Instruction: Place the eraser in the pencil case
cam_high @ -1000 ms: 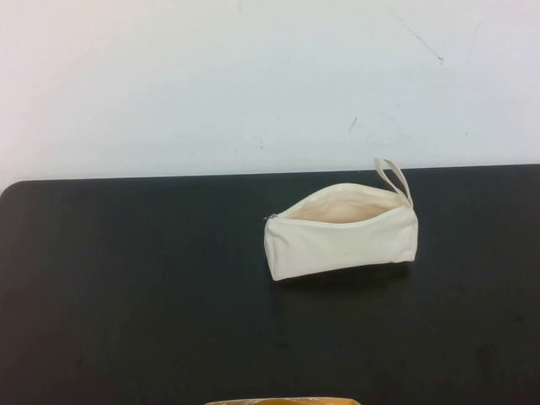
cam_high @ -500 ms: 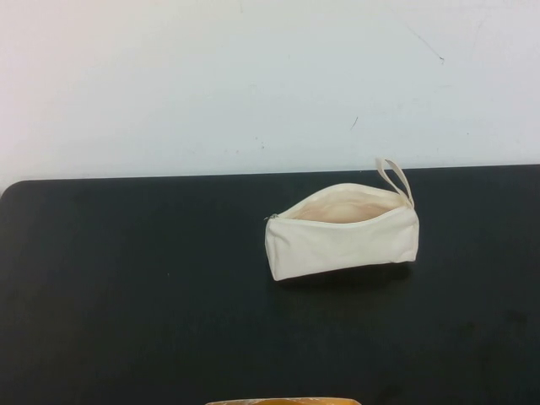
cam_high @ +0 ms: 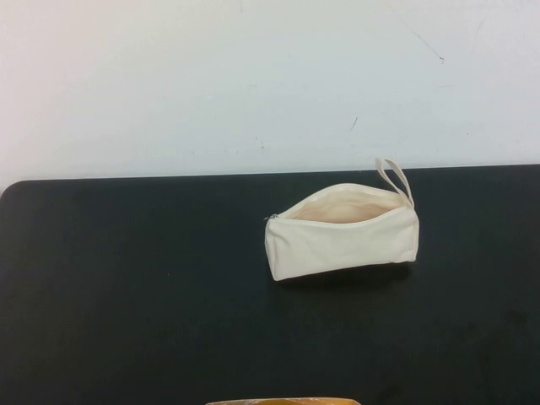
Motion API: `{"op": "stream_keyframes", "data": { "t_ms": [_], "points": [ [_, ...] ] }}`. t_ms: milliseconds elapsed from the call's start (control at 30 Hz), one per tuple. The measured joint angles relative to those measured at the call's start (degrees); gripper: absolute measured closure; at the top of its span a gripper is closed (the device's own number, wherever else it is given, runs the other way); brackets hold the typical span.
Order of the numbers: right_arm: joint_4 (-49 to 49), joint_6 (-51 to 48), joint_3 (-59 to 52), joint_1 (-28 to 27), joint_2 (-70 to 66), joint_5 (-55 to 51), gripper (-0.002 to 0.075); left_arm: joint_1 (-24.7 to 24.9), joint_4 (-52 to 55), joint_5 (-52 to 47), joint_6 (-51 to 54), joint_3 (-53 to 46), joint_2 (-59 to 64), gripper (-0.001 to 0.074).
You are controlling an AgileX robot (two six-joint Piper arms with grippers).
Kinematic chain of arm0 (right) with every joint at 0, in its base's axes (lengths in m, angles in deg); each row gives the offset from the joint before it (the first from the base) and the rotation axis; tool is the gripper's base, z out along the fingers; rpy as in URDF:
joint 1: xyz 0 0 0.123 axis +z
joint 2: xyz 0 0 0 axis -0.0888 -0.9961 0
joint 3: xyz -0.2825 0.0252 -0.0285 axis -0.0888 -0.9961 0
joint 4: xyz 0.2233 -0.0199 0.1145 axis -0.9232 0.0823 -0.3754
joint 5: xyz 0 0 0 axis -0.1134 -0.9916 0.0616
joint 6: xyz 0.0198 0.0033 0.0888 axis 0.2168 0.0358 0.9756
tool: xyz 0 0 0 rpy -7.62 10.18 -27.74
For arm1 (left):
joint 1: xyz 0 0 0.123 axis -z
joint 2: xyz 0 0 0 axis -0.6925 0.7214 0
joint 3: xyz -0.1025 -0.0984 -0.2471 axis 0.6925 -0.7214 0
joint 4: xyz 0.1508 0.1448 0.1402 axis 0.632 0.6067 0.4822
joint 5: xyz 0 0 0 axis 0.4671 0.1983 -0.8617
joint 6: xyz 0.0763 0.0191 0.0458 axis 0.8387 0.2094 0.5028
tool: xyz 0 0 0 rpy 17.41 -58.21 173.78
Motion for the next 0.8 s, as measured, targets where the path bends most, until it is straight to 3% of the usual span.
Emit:
{"op": "stream_keyframes", "data": {
  "t_ms": [100, 367, 800],
  "points": [
    [0.64, 2.28, 0.0, 0.0, 0.0, -1.84, 0.0727, 0.0, 0.0, 0.0, 0.0, 0.0, 0.0, 0.0738],
    [14.4, 21.31, 0.11, 0.0, 0.0, -6.19, 0.0727, 0.0, 0.0, 0.0, 0.0, 0.0, 0.0, 0.0738],
    [15.6, 23.45, 0.11, -1.15, 0.0, -6.27, 0.0727, 0.0, 0.0, 0.0, 0.0, 0.0, 0.0, 0.0738]
  ]
}}
